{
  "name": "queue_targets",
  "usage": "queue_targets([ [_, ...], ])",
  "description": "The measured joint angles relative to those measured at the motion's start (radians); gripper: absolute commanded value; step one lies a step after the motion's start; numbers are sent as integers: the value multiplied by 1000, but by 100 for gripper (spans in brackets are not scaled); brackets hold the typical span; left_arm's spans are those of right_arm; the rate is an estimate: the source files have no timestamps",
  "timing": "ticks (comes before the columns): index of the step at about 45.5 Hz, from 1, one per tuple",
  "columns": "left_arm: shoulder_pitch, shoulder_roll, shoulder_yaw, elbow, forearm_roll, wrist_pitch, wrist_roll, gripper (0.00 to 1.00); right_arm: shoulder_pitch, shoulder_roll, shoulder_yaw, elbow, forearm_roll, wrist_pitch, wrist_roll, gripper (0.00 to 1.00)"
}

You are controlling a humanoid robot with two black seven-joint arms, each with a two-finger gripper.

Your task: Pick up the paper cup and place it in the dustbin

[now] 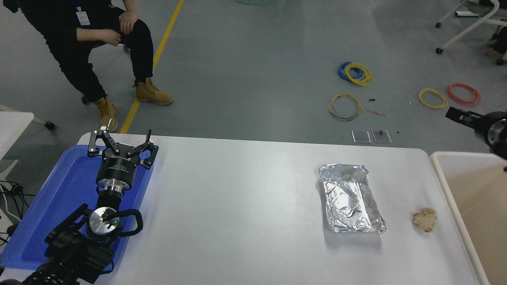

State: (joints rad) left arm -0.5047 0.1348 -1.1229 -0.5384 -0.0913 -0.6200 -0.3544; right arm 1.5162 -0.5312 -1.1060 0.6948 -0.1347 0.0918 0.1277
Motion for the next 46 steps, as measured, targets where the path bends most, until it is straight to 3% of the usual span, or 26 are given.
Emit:
queue_targets([
  [46, 0, 0, 0, 0, 0, 0, 0, 100, 522, 21, -59, 569, -140, 623, -1, 100],
])
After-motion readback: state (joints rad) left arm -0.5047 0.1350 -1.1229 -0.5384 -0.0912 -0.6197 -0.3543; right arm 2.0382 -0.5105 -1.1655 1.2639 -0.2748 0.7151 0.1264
